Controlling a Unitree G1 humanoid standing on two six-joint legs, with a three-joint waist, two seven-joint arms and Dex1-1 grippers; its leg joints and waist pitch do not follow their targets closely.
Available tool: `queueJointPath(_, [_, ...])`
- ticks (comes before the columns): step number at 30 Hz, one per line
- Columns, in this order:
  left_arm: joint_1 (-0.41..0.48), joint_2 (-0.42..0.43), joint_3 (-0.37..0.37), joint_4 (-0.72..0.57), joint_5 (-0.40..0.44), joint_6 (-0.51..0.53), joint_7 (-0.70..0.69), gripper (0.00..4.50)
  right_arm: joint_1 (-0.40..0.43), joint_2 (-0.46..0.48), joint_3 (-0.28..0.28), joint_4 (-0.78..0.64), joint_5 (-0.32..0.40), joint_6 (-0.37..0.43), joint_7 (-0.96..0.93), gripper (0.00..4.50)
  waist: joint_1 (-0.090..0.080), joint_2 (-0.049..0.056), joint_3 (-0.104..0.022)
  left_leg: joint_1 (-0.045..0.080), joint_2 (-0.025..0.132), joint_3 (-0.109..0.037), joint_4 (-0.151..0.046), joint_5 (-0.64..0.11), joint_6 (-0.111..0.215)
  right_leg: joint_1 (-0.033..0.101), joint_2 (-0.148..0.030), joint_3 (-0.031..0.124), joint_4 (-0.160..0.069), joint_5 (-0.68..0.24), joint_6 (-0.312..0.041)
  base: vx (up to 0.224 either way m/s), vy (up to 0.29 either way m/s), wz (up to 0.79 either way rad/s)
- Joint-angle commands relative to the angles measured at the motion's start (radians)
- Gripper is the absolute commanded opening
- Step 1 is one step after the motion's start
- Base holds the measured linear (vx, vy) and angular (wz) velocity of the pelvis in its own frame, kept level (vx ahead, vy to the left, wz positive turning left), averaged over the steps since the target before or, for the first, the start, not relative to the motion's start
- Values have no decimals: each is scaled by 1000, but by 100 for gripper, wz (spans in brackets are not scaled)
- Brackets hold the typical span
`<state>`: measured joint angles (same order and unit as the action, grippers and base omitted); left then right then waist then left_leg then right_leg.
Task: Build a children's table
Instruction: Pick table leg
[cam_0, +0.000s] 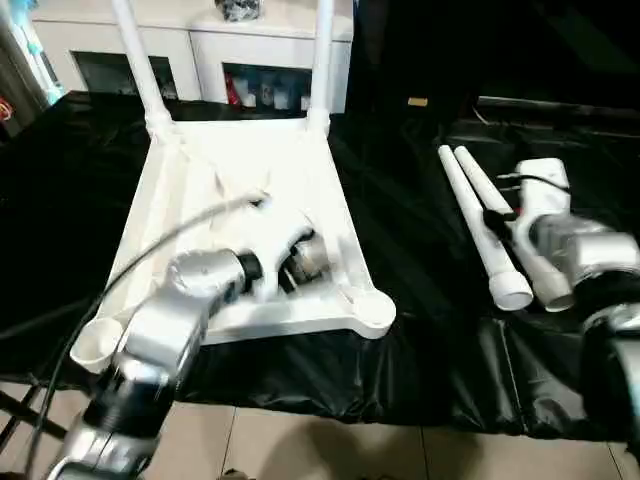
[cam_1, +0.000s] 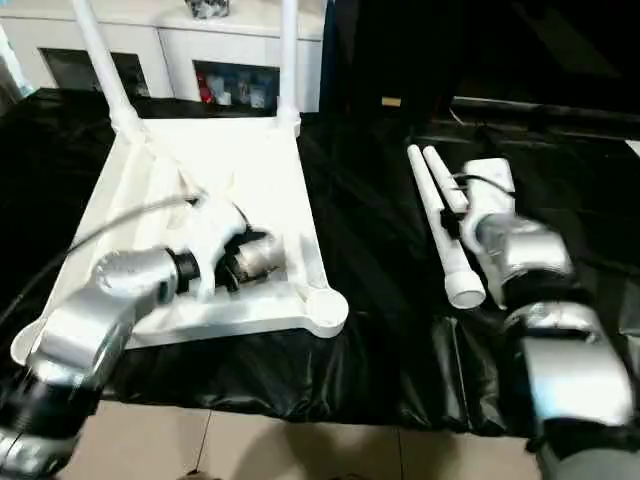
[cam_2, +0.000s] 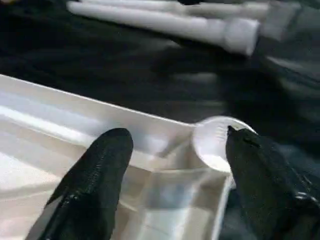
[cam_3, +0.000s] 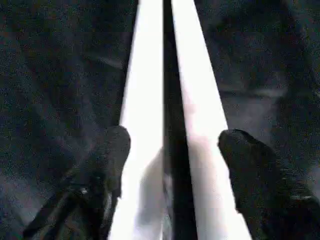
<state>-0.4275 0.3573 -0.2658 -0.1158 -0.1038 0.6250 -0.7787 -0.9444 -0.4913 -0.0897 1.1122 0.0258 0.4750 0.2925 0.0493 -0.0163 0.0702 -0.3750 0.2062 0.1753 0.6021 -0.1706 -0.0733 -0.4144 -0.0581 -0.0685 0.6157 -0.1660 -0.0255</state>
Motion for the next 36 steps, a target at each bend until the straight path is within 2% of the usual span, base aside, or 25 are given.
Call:
queueJointPath(1, [1,26,-13,-29,6,-13,-16,366,-33,-4,-1,42,10,68,61,354,-3,-16,-79,5,8,5,-50,-196,17,57,-59,38,-76,-294,-165,0,0,0])
queueJointPath(2, [1,29,-15,-30,6,-12,-18,366,-37,-4,-1,51,14,83,78,354,-6,-21,-80,4,10,4,-51,-198,19,58,-59,38,-73,-293,-168,0,0,0])
queueJointPath(3, [1,36,-19,-33,7,-10,-24,366,-44,-3,1,70,18,115,110,354,-7,-19,-79,4,9,3,-51,-197,20,58,-59,38,-72,-292,-171,0,0,0])
queueJointPath(9, [-3,53,-33,-48,-7,2,-47,366,-59,-6,-8,119,11,133,116,354,-11,-11,-79,4,11,3,-49,-190,14,56,-62,39,-72,-278,-190,0,0,0])
queueJointPath(13, [-8,65,-43,-53,-15,4,-64,366,-66,-10,-8,146,15,152,165,354,-9,-14,-81,2,13,4,-48,-174,20,59,-62,39,-67,-243,-207,0,0,0])
queueJointPath(14, [-9,66,-40,-56,-23,10,-70,368,-67,-10,-7,150,14,155,175,338,-7,-13,-81,2,14,4,-48,-169,21,58,-63,39,-66,-236,-212,0,0,0])
queueJointPath(15, [-11,67,-39,-58,-27,14,-73,369,-69,-9,-6,154,14,159,187,329,-8,-18,-82,1,13,5,-48,-167,23,60,-62,39,-65,-233,-214,0,0,0])
queueJointPath(16, [-13,69,-37,-59,-32,18,-78,369,-72,-7,-5,159,14,162,196,320,-6,-18,-81,1,14,5,-48,-163,25,59,-62,39,-65,-235,-216,0,0,0])
queueJointPath(18, [-12,71,-38,-58,-34,19,-80,369,-75,-5,-8,164,16,165,194,317,-7,-21,-81,0,14,6,-46,-160,26,59,-63,40,-65,-244,-212,0,0,0])
queueJointPath(19, [-12,72,-39,-57,-34,19,-82,369,-76,-4,-6,167,14,166,196,295,-6,-20,-81,1,14,5,-46,-158,26,58,-64,40,-65,-249,-209,0,0,0])
queueJointPath(20, [-12,73,-40,-56,-33,17,-84,369,-77,-3,0,170,7,167,201,295,-7,-22,-81,0,14,6,-46,-155,26,57,-63,40,-65,-250,-207,0,0,0])
queueJointPath(23, [-15,77,-48,-48,-29,12,-89,369,-76,1,13,177,-7,168,215,267,-6,-18,-79,0,14,5,-45,-166,23,55,-64,39,-66,-269,-204,0,0,0])
queueJointPath(26, [-21,75,-50,-40,-27,9,-88,369,-73,3,13,182,-10,162,213,239,-7,-18,-77,1,14,4,-45,-190,13,53,-65,39,-70,-311,-189,0,0,0])
queueJointPath(29, [-30,74,-54,-31,-24,6,-83,369,-71,5,9,188,-10,160,212,223,-6,-19,-77,1,14,3,-45,-191,11,52,-65,39,-69,-314,-185,0,0,0])
queueJointPath(30, [-33,74,-53,-31,-25,8,-83,369,-70,6,7,189,-9,159,209,206,-6,-19,-78,0,14,3,-45,-192,11,53,-65,39,-70,-315,-185,0,0,0])
queueJointPath(34, [-34,78,-46,-24,-23,3,-81,369,-66,10,-5,195,-3,157,200,196,-7,-21,-79,0,14,2,-45,-188,8,53,-65,39,-68,-310,-183,0,0,0])
queueJointPath(35, [-34,81,-45,-22,-20,-1,-79,369,-65,11,-5,196,-3,156,199,194,-8,-29,-79,-1,14,4,-45,-187,10,53,-64,39,-69,-309,-181,0,0,0])
queueJointPath(36, [-35,77,-36,-14,-16,-2,-65,369,-65,12,-9,194,1,149,194,194,-7,-28,-79,-1,13,3,-45,-187,10,54,-65,39,-67,-313,-180,0,0,0])
